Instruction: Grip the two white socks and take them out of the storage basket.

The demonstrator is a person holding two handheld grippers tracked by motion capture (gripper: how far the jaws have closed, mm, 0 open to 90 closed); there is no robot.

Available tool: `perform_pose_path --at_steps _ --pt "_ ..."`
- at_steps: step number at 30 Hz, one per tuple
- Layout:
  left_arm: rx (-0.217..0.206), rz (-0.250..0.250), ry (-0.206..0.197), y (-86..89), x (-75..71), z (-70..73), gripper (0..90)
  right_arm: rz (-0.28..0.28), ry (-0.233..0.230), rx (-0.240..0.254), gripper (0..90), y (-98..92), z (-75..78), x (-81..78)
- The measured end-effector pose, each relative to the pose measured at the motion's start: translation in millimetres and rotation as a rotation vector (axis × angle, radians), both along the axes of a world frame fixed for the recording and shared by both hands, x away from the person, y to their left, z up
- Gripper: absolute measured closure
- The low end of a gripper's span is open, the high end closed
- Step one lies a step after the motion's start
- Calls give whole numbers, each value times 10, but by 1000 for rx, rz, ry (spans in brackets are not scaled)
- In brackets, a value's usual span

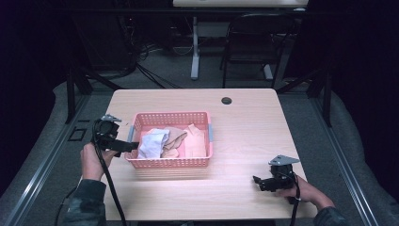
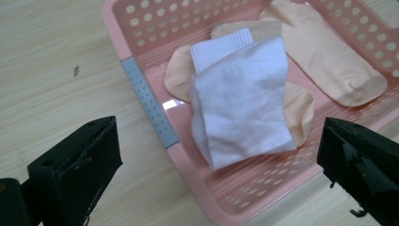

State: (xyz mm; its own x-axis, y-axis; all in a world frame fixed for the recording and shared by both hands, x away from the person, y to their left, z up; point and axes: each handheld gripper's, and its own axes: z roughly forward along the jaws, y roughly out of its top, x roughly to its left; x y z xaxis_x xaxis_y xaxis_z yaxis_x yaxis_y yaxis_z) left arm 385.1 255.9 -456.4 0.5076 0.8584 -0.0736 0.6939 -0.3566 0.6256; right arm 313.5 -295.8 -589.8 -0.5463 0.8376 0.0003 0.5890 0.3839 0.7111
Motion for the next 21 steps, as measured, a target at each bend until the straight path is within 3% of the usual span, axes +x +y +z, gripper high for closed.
perform_pose_path --at_steps 9,13,16,21 --pt "-14 -57 -1 -166 130 24 0 1 1 -4 0 -2 3 0" --pt "-4 -75 -32 -274 189 24 0 1 1 -4 0 -2 3 0" --pt "-19 -93 -11 -361 247 -11 0 -2 -1 0 0 1 0 -1" --pt "-7 -123 16 -520 348 -96 0 0 0 0 0 0 0 0"
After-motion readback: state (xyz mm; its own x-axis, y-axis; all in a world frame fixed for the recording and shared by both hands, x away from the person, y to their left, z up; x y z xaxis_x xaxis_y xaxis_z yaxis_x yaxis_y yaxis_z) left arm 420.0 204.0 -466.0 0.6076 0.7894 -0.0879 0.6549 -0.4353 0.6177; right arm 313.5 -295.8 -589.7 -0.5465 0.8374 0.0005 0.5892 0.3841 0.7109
